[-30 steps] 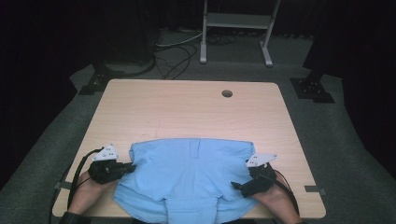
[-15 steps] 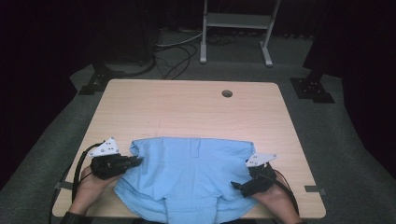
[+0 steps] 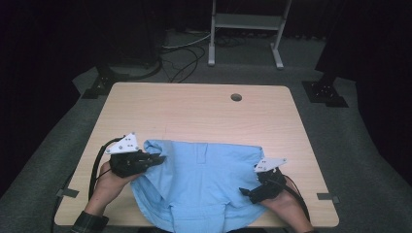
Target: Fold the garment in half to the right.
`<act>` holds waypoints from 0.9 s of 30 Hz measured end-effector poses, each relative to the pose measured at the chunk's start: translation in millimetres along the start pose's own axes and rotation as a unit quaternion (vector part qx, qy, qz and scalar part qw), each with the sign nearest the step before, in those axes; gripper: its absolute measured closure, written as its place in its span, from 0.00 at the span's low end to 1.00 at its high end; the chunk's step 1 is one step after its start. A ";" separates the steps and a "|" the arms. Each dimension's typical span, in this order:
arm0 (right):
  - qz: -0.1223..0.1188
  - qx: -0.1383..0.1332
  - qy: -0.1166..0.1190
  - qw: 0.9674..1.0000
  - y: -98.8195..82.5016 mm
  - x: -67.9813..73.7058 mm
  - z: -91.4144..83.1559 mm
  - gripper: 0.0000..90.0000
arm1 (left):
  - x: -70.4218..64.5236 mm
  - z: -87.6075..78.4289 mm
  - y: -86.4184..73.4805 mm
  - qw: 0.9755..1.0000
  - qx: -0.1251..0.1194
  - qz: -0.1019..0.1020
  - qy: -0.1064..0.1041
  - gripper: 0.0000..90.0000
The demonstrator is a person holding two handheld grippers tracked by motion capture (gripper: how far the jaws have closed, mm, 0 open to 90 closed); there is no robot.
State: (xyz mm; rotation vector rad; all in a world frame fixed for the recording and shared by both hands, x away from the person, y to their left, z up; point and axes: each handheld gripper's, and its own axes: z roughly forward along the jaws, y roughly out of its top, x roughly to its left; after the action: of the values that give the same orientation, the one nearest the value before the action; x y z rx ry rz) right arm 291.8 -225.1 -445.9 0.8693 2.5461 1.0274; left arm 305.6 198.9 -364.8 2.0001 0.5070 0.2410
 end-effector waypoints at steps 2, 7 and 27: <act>0.001 0.001 0.000 1.000 1.2 0.4 1.0 0.00 | -1.0 4.6 6.0 1.000 -0.001 0.006 -0.004 0.95; -0.001 0.001 0.001 1.000 6.6 2.0 6.1 0.00 | -2.7 12.9 19.5 1.000 -0.009 0.019 -0.014 0.95; -0.013 0.002 0.012 1.000 33.5 19.4 31.1 0.00 | -11.3 48.2 67.0 0.996 -0.034 0.064 -0.061 0.95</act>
State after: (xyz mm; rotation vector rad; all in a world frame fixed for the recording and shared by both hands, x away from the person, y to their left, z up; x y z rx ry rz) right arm 304.7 -177.1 -445.1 0.8263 2.5735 1.0316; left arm 330.4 128.7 -327.5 1.9690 0.2902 0.2096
